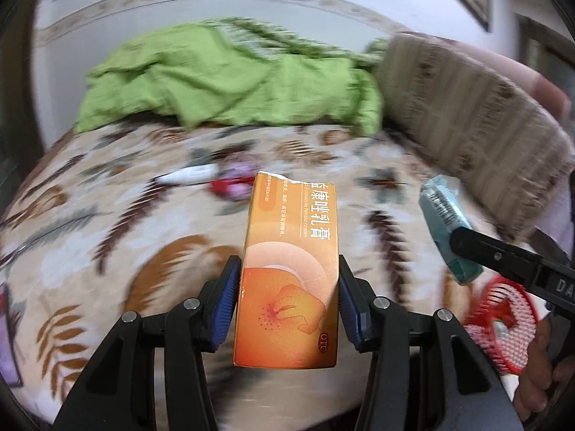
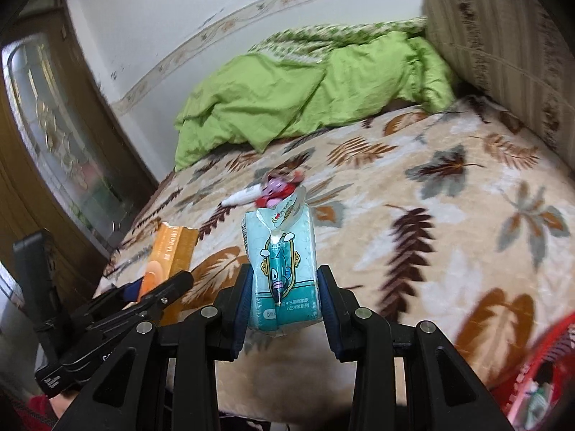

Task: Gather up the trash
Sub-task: 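Carry both items to the red basket and open both grippers to drop them, then move both tools back over the remaining trash on the bed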

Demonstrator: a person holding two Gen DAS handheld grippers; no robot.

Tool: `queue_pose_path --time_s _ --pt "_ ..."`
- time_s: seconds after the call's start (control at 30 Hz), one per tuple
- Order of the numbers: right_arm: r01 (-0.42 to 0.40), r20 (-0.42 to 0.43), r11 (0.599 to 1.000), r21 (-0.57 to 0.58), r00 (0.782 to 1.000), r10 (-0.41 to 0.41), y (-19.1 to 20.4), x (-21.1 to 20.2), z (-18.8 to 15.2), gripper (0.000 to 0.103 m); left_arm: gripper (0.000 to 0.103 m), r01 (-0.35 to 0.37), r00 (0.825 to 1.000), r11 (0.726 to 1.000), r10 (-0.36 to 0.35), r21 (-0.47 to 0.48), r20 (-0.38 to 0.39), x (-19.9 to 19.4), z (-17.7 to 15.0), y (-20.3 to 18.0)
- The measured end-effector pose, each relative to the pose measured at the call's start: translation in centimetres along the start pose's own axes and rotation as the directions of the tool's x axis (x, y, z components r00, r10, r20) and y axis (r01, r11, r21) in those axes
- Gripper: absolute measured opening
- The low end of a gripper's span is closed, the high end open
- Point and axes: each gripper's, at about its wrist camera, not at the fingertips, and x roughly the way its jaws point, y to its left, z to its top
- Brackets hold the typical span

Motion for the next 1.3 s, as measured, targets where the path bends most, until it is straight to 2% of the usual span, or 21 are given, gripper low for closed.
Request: queue_pose_path --time_s 0.1,0.2,0.27,0.33,0.43,0.53,0.63,0.7,0.73,0.77,0.87,0.93,1.03,1.1,1.2,1.3 --pt "0.046 0.038 0.998 0.050 0.998 -0.048 -2.7 -3.8 -0.1 0.038 0.049 0.096 0.995 0.993 -0.095 0.067 -0.011 -0.2 0.8 -4.0" --pt "0.117 0.071 0.986 0.119 0.990 -0.126 -6.2 -8.0 -0.8 0.038 0.049 0.206 0.978 0.969 -0.202 0.136 -0.045 -0.2 1.2 -8.9" --pt "0.161 0.081 0.971 0.174 0.981 -0.177 -8.5 -10.4 -1.4 0.038 0.049 0.275 0.961 0.948 -0.265 0.162 -0.080 0.1 1.2 -11.7" --pt "0.207 0.090 0.949 0.238 0.968 -0.233 -11.2 -13.3 -2.3 0.038 0.049 0.347 0.936 0.921 -0.327 0.178 -0.129 0.7 1.2 -14.6" --pt "0.267 0.096 0.917 0.297 0.947 -0.307 -13.9 -16.4 -3.3 0.038 0.049 0.458 0.883 0.868 -0.418 0.191 -0.214 1.7 0.8 -19.4" --pt "0.309 0.099 0.882 0.357 0.926 -0.364 -16.3 -19.2 -4.5 0.039 0.050 0.519 0.844 0.830 -0.460 0.203 -0.276 2.6 -0.2 -23.3" --pt "0.342 0.091 0.848 0.404 0.908 -0.409 -18.2 -20.8 -5.5 0.044 0.050 0.561 0.811 0.800 -0.481 0.211 -0.332 3.8 -1.2 -26.5" --pt "0.351 0.071 0.831 0.432 0.905 -0.419 -19.5 -21.2 -6.2 0.049 0.057 0.581 0.792 0.784 -0.484 0.219 -0.371 4.2 -2.0 -27.4" --pt "0.359 0.059 0.824 0.438 0.903 -0.425 -19.9 -21.1 -6.4 0.055 0.065 0.586 0.787 0.780 -0.482 0.220 -0.386 4.3 -2.3 -27.9" --pt "0.373 0.051 0.813 0.448 0.897 -0.439 -20.3 -21.2 -6.7 0.057 0.067 0.587 0.785 0.779 -0.482 0.219 -0.390 4.4 -2.4 -28.0" --pt "0.373 0.042 0.802 0.467 0.896 -0.441 -21.0 -21.1 -7.1 0.057 0.067 0.587 0.785 0.781 -0.485 0.212 -0.385 4.4 -2.1 -27.6" --pt "0.370 0.050 0.804 0.464 0.896 -0.441 -21.0 -21.0 -7.0 0.057 0.068 0.568 0.801 0.797 -0.476 0.207 -0.364 4.3 -1.7 -26.6" --pt "0.344 0.060 0.825 0.449 0.909 -0.412 -20.3 -20.1 -6.2 0.058 0.068 0.534 0.823 0.826 -0.460 0.180 -0.334 4.2 -0.9 -24.2" --pt "0.326 0.064 0.840 0.433 0.919 -0.389 -19.8 -19.1 -5.7 0.058 0.069 0.496 0.847 0.852 -0.432 0.169 -0.309 4.1 -0.4 -22.3" --pt "0.288 0.062 0.875 0.390 0.939 -0.337 -18.2 -17.0 -4.9 0.058 0.069 0.413 0.894 0.896 -0.364 0.166 -0.261 4.0 0.5 -18.8" --pt "0.255 0.045 0.906 0.339 0.957 -0.286 -16.5 -14.5 -3.9 0.058 0.069 0.324 0.933 0.935 -0.290 0.145 -0.214 3.6 1.3 -15.0"
